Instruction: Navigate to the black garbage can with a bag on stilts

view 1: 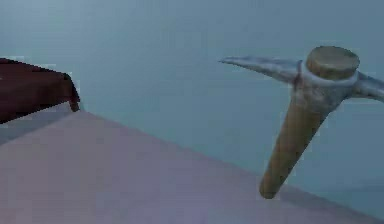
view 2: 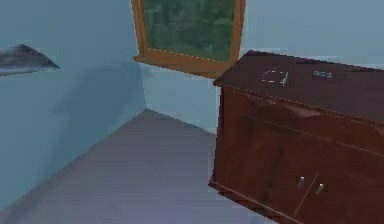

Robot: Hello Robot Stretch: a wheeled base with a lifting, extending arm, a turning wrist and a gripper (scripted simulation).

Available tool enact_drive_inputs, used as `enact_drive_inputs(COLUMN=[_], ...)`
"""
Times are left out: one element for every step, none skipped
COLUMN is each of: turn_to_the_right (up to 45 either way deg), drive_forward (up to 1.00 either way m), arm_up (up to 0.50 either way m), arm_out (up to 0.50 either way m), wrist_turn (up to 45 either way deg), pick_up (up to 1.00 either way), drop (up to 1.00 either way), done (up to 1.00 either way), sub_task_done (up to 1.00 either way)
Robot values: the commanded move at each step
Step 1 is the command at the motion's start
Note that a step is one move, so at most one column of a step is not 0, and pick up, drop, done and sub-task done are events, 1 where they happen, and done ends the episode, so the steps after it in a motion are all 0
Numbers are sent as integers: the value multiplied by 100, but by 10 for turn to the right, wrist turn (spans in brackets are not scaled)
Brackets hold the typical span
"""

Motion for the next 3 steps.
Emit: enact_drive_inputs(turn_to_the_right=[-450,-300,0], drive_forward=[0,0,100], arm_up=[0,0,0], arm_out=[0,0,0], wrist_turn=[0,0,0], pick_up=[0,0,0], drop=[0,0,0], done=[0,0,0], sub_task_done=[0,0,0])
